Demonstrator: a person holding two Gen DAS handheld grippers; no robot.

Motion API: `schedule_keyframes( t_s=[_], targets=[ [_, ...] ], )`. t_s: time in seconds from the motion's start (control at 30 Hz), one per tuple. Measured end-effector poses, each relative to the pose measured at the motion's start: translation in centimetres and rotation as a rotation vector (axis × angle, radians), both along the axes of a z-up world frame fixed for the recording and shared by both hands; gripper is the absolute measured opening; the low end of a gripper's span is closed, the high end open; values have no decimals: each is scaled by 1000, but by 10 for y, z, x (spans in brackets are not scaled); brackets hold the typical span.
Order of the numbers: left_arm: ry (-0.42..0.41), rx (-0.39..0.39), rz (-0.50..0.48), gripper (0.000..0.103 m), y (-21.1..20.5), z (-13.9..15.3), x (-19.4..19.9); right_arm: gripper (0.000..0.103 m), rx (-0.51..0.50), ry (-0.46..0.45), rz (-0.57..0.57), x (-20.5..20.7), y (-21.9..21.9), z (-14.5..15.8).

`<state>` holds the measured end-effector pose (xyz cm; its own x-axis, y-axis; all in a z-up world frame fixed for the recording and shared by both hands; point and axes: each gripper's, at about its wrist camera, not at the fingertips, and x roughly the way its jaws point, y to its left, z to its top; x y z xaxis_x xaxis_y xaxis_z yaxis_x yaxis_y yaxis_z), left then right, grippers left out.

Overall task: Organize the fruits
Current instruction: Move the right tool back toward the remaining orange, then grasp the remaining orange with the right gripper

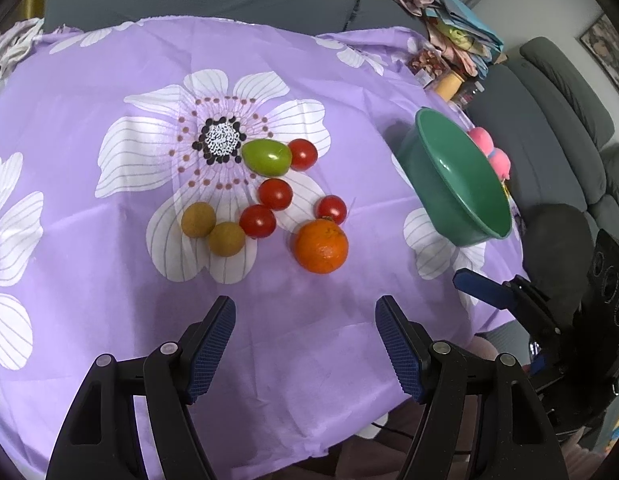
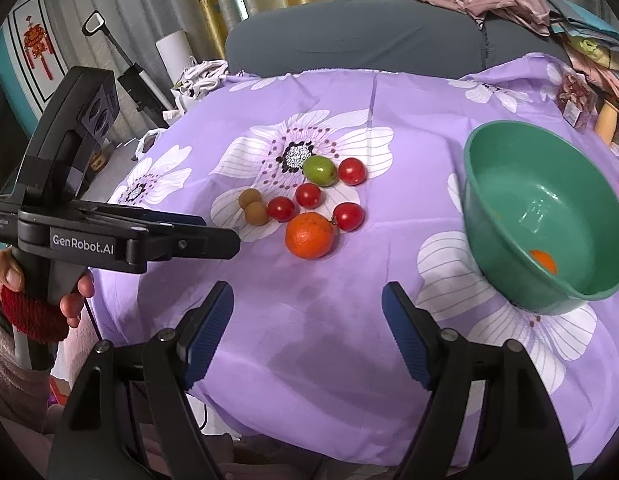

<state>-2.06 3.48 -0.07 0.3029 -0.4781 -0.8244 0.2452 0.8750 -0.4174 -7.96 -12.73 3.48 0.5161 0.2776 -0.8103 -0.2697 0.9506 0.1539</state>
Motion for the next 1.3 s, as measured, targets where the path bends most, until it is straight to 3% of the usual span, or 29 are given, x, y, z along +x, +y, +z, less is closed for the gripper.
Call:
schedule_keyframes(
  t_s=[1.3],
  targets=[
    [15,-70,-85,72,-22,-24,41,76,42,122,48,61,18,-52]
  ],
)
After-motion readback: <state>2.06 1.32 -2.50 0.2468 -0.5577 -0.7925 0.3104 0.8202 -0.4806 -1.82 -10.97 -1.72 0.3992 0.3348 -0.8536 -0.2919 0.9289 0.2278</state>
